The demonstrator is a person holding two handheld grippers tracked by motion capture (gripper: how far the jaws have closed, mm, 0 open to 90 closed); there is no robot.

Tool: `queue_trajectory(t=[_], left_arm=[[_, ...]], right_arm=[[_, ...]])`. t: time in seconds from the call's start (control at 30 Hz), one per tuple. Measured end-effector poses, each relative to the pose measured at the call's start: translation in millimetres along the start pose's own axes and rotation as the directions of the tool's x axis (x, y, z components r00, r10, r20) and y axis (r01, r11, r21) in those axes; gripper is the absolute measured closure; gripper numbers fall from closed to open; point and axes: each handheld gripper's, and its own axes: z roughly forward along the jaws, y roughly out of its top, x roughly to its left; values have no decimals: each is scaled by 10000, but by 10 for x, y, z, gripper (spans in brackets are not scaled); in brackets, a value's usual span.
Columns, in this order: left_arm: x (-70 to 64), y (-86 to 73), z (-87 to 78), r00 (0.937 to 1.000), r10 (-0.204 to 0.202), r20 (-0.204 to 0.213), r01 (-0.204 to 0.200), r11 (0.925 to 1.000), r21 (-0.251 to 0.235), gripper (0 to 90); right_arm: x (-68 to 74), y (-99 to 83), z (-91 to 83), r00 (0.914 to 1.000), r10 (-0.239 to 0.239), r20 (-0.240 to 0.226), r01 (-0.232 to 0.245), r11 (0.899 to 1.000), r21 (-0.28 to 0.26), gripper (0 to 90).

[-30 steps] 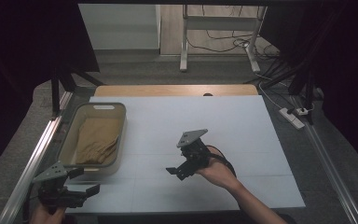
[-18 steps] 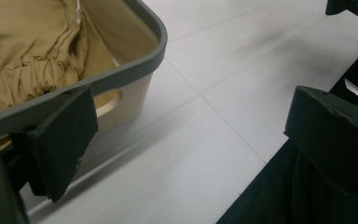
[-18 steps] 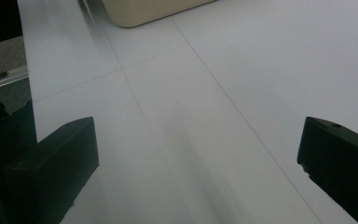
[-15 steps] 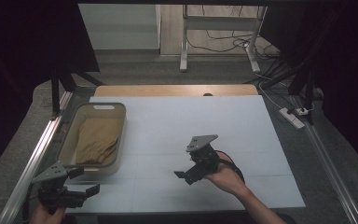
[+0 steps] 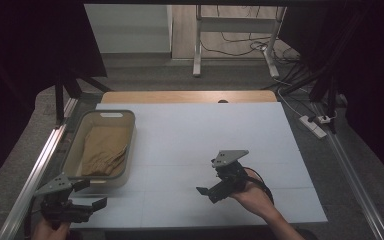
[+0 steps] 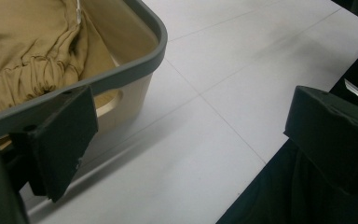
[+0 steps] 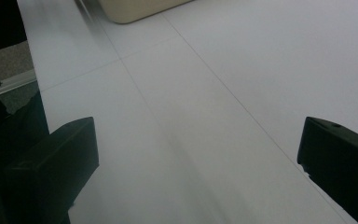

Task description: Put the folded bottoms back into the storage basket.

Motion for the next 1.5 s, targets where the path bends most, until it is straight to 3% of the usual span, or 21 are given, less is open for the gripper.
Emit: queue_trajectory(t=[0.37, 0.73, 1.5], left_arm=[[1, 2, 1, 10000, -19, 2, 19, 10000, 7, 32], [6, 4, 1, 10000, -31, 44, 31, 10000, -30, 32], [12, 10, 7, 10000, -37, 63, 37, 10000, -36, 32]], right_arm=[[2, -154, -218, 9985, 356, 427, -349, 9992, -169, 0], [33, -275, -392, 9954, 404, 867, -387, 9990, -206, 0], [60, -459, -598, 9887, 777, 1286, -740, 9967, -329, 0]])
